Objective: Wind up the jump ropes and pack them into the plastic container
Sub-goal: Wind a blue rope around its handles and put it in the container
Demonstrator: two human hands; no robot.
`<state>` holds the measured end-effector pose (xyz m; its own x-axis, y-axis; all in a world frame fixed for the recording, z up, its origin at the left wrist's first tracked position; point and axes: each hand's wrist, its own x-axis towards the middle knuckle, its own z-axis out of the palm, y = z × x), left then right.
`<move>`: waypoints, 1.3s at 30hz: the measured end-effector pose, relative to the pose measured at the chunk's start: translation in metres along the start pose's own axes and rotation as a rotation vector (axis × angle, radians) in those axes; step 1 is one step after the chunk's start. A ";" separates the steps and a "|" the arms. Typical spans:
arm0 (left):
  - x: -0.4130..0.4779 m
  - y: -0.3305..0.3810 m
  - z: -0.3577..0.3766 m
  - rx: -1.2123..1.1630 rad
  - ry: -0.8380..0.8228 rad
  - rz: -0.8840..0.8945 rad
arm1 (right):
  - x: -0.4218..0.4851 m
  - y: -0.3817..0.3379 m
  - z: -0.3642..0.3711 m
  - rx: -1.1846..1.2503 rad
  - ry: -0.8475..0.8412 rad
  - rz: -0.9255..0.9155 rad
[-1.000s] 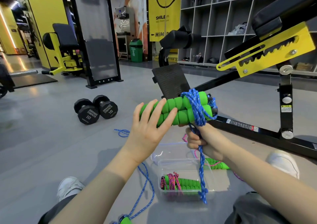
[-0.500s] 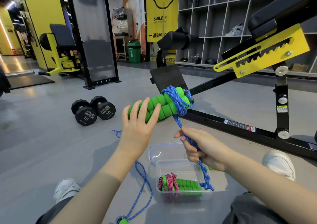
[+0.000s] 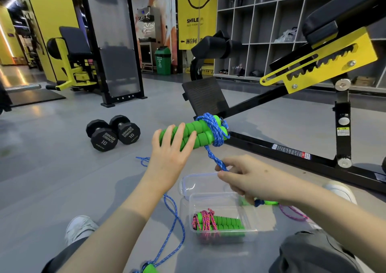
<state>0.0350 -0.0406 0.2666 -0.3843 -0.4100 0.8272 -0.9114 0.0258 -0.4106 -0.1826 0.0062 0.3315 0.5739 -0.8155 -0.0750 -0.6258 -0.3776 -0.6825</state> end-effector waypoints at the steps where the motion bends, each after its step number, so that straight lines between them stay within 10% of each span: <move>1: 0.001 0.002 -0.001 -0.018 -0.023 -0.002 | -0.001 -0.003 -0.005 -0.122 0.002 -0.043; 8: 0.004 0.012 -0.005 -0.036 -0.051 0.118 | -0.003 -0.026 -0.040 -0.726 0.151 -0.292; 20: 0.002 0.020 -0.004 -0.145 0.029 0.297 | 0.028 -0.025 -0.093 -0.228 0.137 -0.393; 30: -0.005 0.007 0.013 -0.278 -0.068 -0.222 | -0.010 -0.011 -0.044 -0.285 -0.013 -0.472; 39: -0.003 0.022 0.008 -0.317 -0.280 -0.265 | -0.008 -0.002 -0.016 -0.458 0.024 -0.592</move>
<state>0.0172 -0.0463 0.2516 -0.1188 -0.6678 0.7348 -0.9889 0.1460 -0.0272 -0.1942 0.0063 0.3455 0.8748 -0.4265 0.2299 -0.3762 -0.8969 -0.2324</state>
